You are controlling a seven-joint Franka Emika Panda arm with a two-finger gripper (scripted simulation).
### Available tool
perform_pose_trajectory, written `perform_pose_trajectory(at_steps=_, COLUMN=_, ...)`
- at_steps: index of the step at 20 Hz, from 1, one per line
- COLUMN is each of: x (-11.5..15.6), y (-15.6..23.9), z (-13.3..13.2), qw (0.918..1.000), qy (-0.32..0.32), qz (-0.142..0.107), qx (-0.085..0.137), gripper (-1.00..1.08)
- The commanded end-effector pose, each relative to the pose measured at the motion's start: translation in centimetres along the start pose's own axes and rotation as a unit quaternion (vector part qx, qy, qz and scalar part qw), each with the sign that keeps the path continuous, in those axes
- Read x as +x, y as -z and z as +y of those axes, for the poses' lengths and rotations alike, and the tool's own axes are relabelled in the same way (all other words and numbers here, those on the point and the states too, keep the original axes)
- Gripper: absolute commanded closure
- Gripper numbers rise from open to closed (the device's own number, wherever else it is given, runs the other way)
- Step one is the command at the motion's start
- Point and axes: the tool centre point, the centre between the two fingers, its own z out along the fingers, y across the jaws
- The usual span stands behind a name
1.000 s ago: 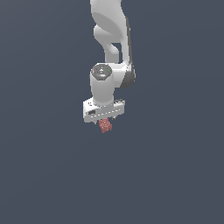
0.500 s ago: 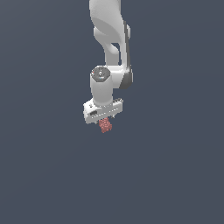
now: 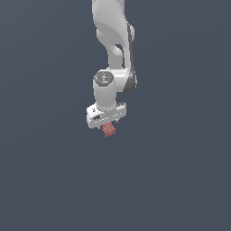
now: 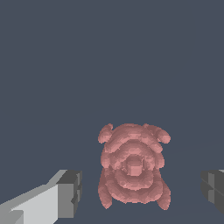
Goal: Pick up the object and move it to a goal position.
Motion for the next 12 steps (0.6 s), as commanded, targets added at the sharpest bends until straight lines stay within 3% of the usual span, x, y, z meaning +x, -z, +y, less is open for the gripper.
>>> perform_pose_trajectory(at_steps=1, x=-0.1, y=-0.9, z=0.0, qw=1.0, qy=0.0, qz=0.0, qx=0.0, gripper=-0.92)
perform_pose_trajectory(at_steps=12, x=-0.1, y=-4.3, z=0.0, qw=1.0, qy=0.002, qz=0.0, qx=0.0, gripper=-0.92)
